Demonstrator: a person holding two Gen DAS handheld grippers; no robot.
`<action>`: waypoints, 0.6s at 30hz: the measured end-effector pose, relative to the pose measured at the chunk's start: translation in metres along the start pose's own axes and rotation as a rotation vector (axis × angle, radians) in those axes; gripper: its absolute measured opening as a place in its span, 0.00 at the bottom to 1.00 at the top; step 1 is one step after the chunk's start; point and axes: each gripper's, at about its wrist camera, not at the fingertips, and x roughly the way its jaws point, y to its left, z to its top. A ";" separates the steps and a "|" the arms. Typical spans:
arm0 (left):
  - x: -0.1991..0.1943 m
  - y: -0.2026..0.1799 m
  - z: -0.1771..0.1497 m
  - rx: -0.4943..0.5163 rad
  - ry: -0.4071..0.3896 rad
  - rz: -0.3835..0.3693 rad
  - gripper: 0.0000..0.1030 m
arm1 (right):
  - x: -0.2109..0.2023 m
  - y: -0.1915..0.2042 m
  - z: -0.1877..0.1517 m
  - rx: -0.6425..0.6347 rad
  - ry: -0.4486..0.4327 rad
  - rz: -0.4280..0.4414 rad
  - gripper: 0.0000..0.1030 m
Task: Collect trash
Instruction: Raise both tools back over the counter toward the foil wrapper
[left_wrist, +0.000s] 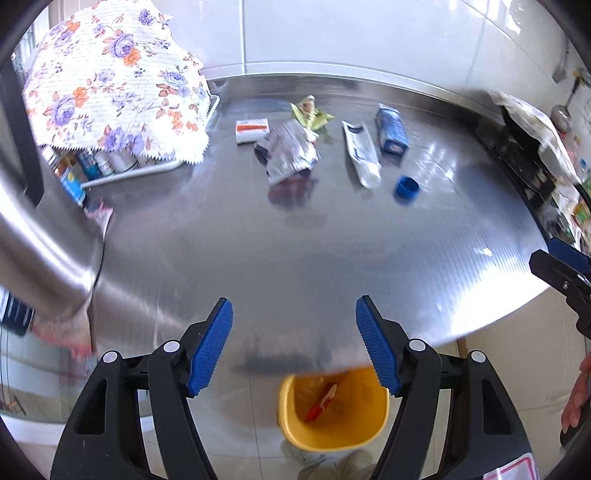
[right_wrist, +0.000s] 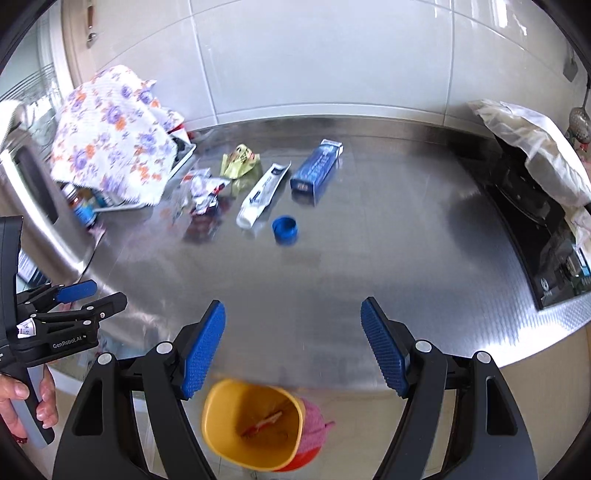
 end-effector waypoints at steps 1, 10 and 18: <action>0.004 0.000 0.006 0.001 0.002 0.003 0.68 | 0.004 0.000 0.004 0.003 -0.001 -0.002 0.74; 0.051 0.003 0.049 -0.022 0.030 0.005 0.71 | 0.077 0.005 0.038 -0.032 0.053 0.014 0.74; 0.081 0.005 0.100 -0.070 0.018 -0.011 0.72 | 0.143 0.005 0.059 -0.075 0.129 0.024 0.74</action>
